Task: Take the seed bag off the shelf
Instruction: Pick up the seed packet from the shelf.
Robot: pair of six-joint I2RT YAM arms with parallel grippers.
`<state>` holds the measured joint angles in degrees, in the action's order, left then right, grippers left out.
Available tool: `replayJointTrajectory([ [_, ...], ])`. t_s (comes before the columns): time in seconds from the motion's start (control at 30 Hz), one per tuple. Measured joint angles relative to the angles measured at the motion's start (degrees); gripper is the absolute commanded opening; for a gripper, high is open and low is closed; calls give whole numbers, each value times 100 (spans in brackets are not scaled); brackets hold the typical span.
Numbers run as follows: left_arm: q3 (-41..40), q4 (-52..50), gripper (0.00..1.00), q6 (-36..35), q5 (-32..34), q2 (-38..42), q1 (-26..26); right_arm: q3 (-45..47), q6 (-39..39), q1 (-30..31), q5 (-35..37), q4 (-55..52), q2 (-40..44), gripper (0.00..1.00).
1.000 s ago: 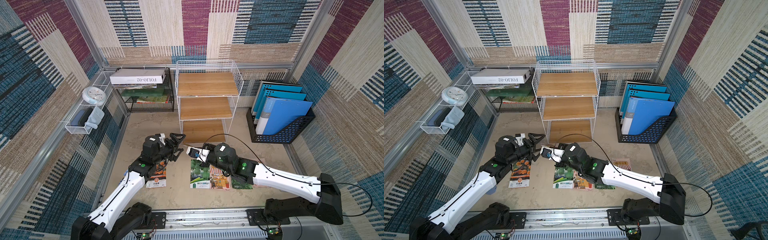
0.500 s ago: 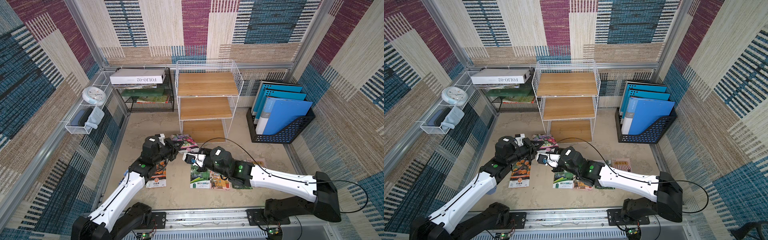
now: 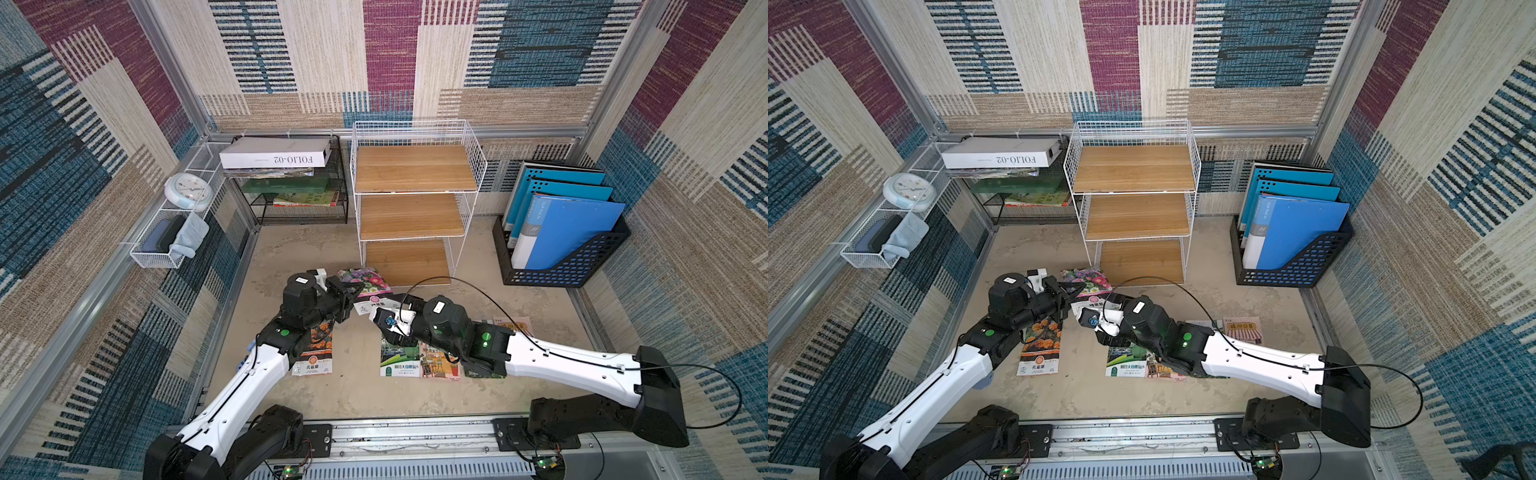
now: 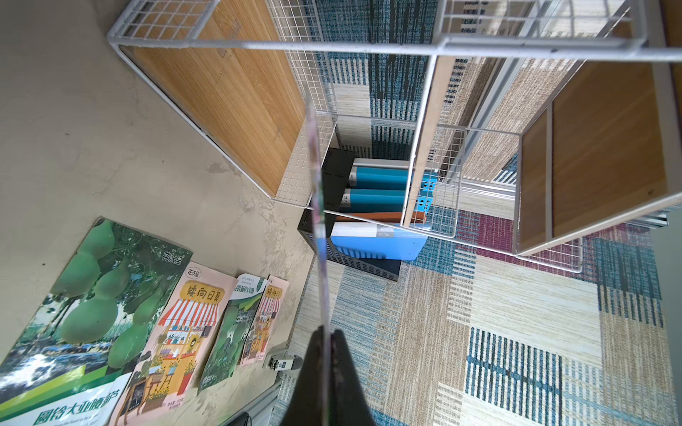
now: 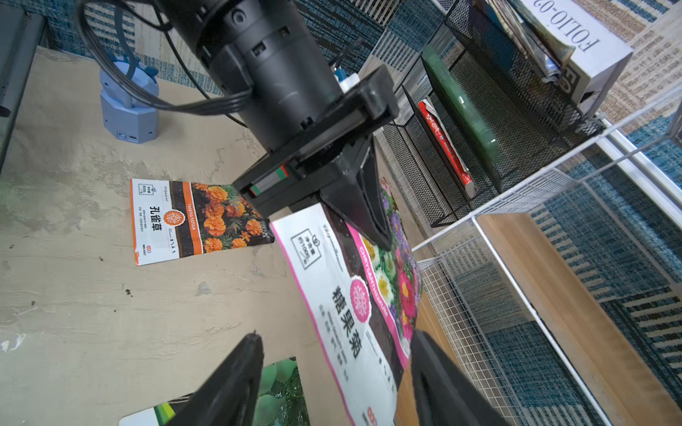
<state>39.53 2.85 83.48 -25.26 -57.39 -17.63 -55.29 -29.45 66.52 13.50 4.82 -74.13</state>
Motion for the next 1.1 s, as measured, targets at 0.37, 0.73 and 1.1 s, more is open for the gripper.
replayJointTrajectory([
  [0.37, 619, -153, 0, -2135, -179, 68, 254, -166, 1493, -444, -1633, -1003, 673, 77],
  [0.73, 610, 42, 0, -4621, -1943, 424, 271, -402, 3364, -1884, -3733, -496, 487, 76],
  [1.1, 444, 984, 0, -5040, -2590, 1095, 269, -420, 4028, -2277, -4826, 188, 492, 71],
])
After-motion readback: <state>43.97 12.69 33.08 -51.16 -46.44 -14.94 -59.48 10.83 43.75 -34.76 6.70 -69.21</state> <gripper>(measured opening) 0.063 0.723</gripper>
